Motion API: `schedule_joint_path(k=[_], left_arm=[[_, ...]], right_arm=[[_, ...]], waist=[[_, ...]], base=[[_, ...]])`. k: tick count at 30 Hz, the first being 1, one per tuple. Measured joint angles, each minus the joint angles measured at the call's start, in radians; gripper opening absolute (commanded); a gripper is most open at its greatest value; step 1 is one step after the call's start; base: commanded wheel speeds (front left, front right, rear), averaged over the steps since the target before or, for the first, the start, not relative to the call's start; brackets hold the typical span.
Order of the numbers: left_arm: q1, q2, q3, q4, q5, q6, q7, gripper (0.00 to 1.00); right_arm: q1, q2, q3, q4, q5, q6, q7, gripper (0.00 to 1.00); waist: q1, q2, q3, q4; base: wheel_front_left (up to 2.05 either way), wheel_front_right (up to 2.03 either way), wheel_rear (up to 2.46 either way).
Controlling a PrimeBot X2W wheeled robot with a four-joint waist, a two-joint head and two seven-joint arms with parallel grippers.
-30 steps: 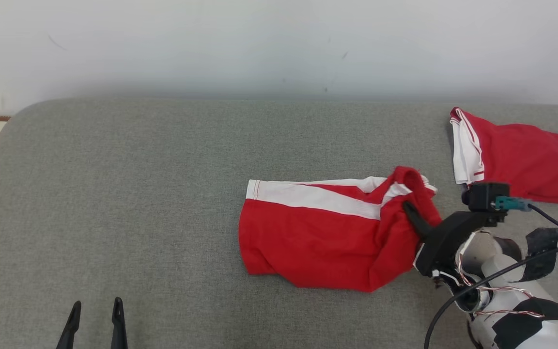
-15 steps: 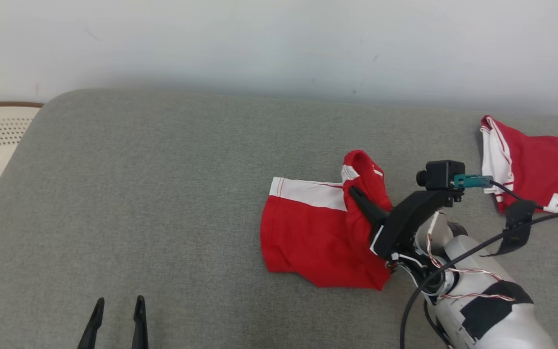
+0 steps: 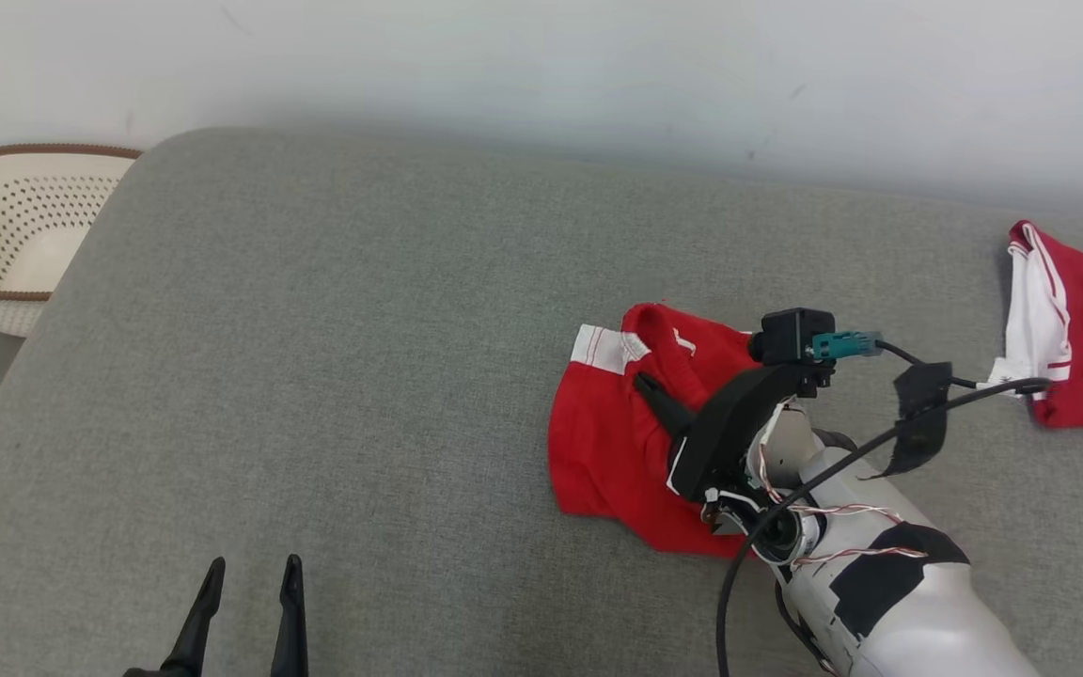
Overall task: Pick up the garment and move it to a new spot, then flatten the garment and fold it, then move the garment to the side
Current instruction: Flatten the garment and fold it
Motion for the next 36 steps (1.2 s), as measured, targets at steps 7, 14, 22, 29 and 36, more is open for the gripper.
schedule_joint_path(k=[7,14,22,29,36], left_arm=[[-0.008,-0.008,0.004,0.007,0.009,-0.016,0.000,1.00],[-0.022,-0.010,0.003,0.016,0.025,-0.025,0.000,1.00],[-0.004,-0.008,0.018,0.016,0.026,-0.018,0.000,1.00],[0.024,-0.007,0.033,0.000,0.026,-0.007,0.000,1.00],[0.041,0.000,0.049,-0.018,0.028,-0.002,0.000,1.00]], right_arm=[[-0.040,0.030,0.016,0.116,-0.015,0.000,-0.046,0.00],[-0.077,0.050,0.028,0.220,-0.022,0.000,-0.106,0.52],[-0.076,0.055,0.078,0.173,0.002,0.000,-0.213,1.00],[-0.037,-0.026,0.100,0.078,0.015,0.000,-0.323,1.00],[-0.011,-0.108,0.077,0.078,-0.006,0.000,-0.351,1.00]], waist=[[0.0000,0.0000,0.016,0.026],[0.0000,0.0000,0.026,0.057],[0.0000,0.0000,0.000,0.054],[0.0000,0.0000,-0.023,0.022],[-0.0001,0.0000,-0.039,-0.014]], base=[[0.00,0.00,0.00],[0.00,0.00,0.00],[0.00,0.00,0.00],[0.00,0.00,0.00],[0.00,0.00,0.00]])
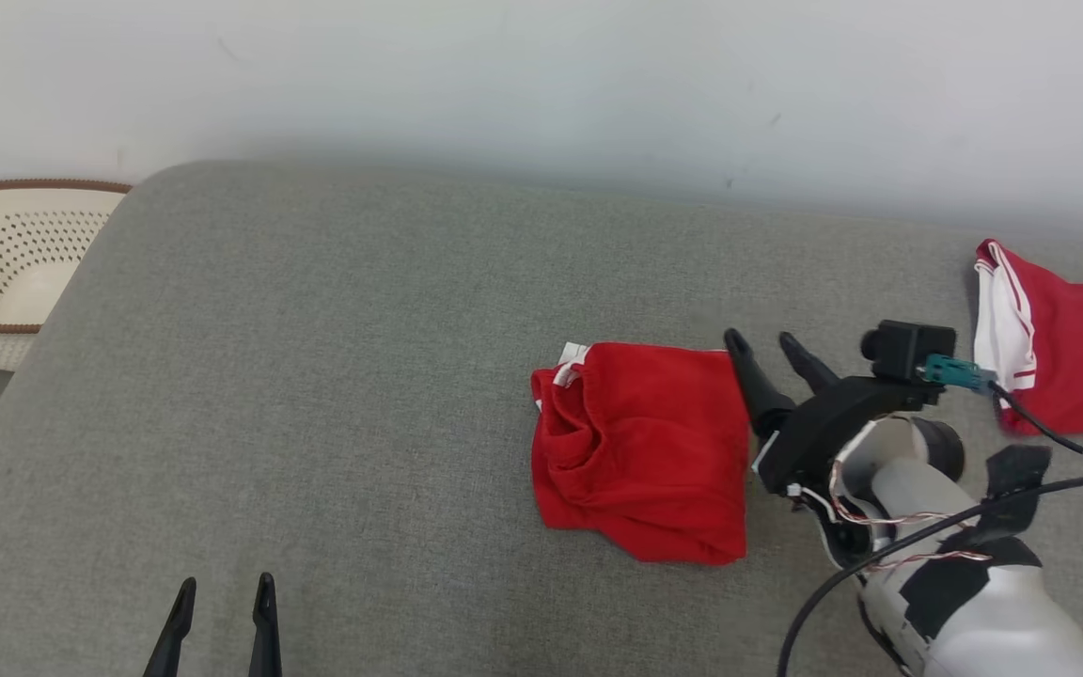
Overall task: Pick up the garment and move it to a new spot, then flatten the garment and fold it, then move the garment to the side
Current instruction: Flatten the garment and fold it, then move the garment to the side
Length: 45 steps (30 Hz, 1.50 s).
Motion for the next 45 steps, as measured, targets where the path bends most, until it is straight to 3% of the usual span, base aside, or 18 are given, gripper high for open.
schedule_joint_path(k=[6,26,27,28,38,45], left_arm=[[0.005,0.001,-0.004,-0.005,0.004,0.000,0.000,1.00],[-0.013,-0.008,-0.006,0.000,0.004,-0.015,0.000,1.00],[-0.015,-0.009,-0.006,0.001,0.004,-0.015,0.000,1.00],[-0.018,-0.011,-0.006,0.001,0.004,-0.016,0.000,1.00],[-0.021,-0.013,0.009,0.007,0.006,-0.020,0.000,1.00],[-0.021,-0.014,0.014,-0.002,0.008,-0.026,0.000,1.00]], right_arm=[[0.033,-0.027,-0.022,0.055,-0.020,0.000,0.032,1.00],[0.053,0.036,-0.018,0.145,-0.007,0.000,0.142,0.99],[0.053,0.037,-0.012,0.136,-0.007,0.000,0.141,0.41],[0.053,0.040,-0.009,0.127,-0.007,0.000,0.135,0.00],[0.012,-0.007,0.040,0.077,-0.040,0.000,0.091,0.00],[-0.067,-0.093,0.073,0.049,-0.084,0.000,0.113,0.00]], waist=[[0.0000,0.0000,-0.005,-0.012],[0.0000,0.0000,0.059,0.029],[0.0000,0.0000,0.062,0.030],[0.0000,0.0000,0.064,0.030],[0.0000,0.0001,0.059,0.005],[0.0000,0.0001,0.062,-0.039]], base=[[0.00,0.00,0.00],[0.00,0.00,0.00],[0.00,0.00,0.00],[0.00,0.00,0.00],[0.00,0.00,0.00],[0.00,0.00,0.00]])
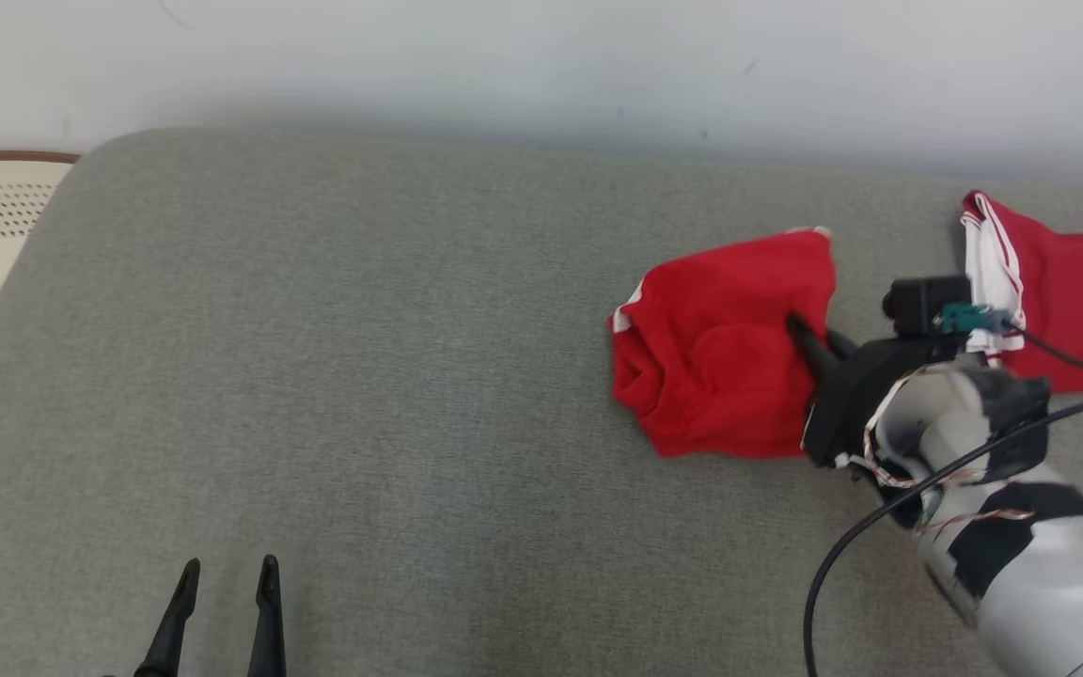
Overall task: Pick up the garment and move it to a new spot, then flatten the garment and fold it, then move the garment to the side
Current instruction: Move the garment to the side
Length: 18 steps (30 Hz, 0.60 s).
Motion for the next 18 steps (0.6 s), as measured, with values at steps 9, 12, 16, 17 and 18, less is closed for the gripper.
schedule_joint_path(k=[9,12,16,17,18], left_arm=[[-0.034,0.013,0.006,-0.021,0.009,-0.016,0.000,1.00],[-0.053,0.021,0.007,-0.031,0.013,-0.025,0.000,1.00],[-0.079,0.035,0.011,-0.047,0.019,-0.033,0.000,1.00],[-0.084,0.039,0.012,-0.052,0.021,-0.035,0.000,1.00],[-0.089,0.042,0.012,-0.059,0.022,-0.039,0.000,1.00]], right_arm=[[-0.126,-0.107,0.033,-0.026,-0.060,0.000,0.044,0.00],[-0.172,-0.144,0.058,-0.027,-0.083,0.000,0.063,0.00],[-0.233,-0.186,0.079,-0.021,-0.092,0.000,0.080,0.00],[-0.250,-0.196,0.084,-0.018,-0.092,0.000,0.085,0.00],[-0.265,-0.205,0.087,-0.015,-0.092,0.000,0.088,0.00]], waist=[[0.0001,0.0000,0.055,-0.063],[0.0001,0.0000,0.080,-0.085],[0.0001,0.0000,0.113,-0.112],[0.0001,0.0000,0.121,-0.119],[0.0001,0.0000,0.130,-0.124]], base=[[0.00,0.00,0.00],[0.00,0.00,0.00],[0.00,0.00,0.00],[0.00,0.00,0.00],[0.00,0.00,0.00]])
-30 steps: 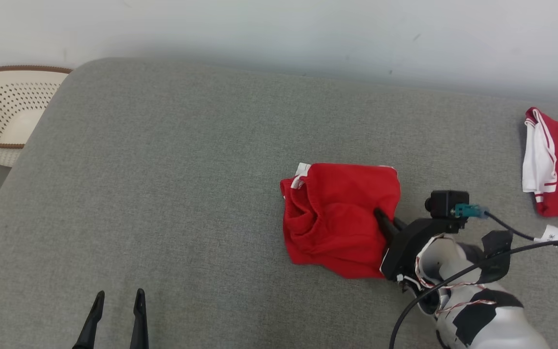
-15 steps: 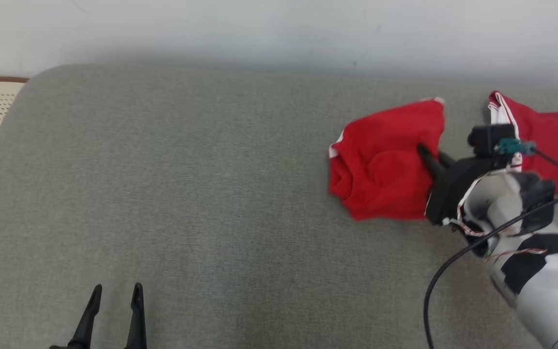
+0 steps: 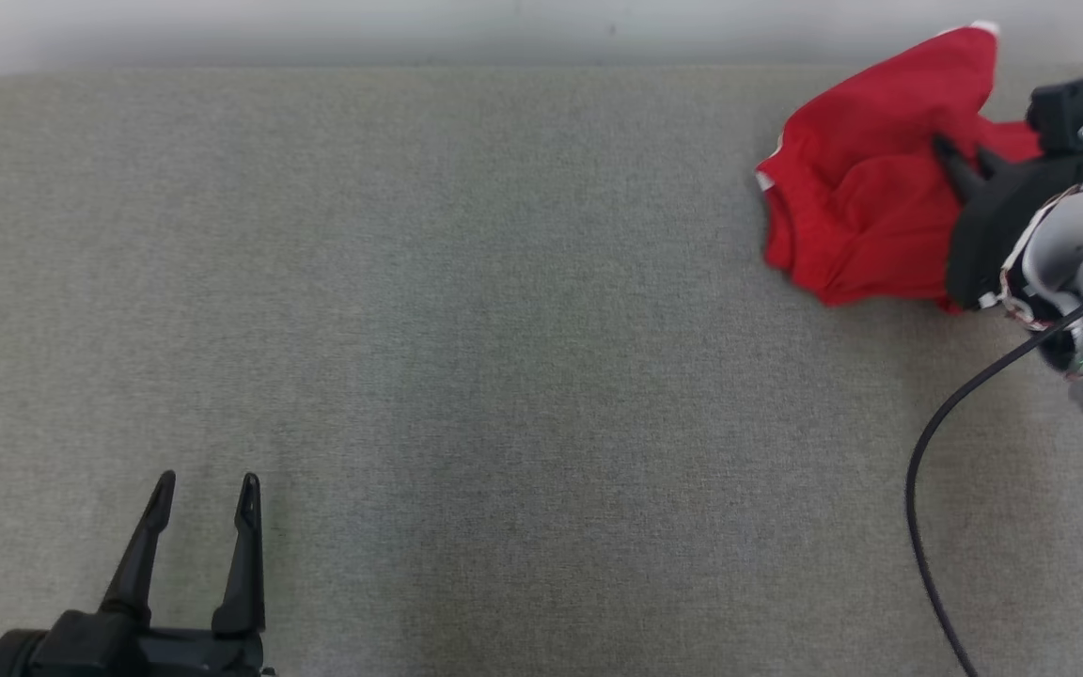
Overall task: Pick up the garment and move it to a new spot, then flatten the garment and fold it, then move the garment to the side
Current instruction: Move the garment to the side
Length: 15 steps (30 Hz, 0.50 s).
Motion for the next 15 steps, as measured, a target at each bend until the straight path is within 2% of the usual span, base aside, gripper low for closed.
schedule_joint_path(k=[15], left_arm=[[-0.037,0.057,0.015,-0.107,0.011,-0.001,0.018,1.00]], right_arm=[[-0.163,-0.150,0.104,0.031,0.038,0.001,0.050,0.00]], waist=[[0.0000,0.0000,0.110,-0.036]], base=[[0.00,0.00,0.00]])
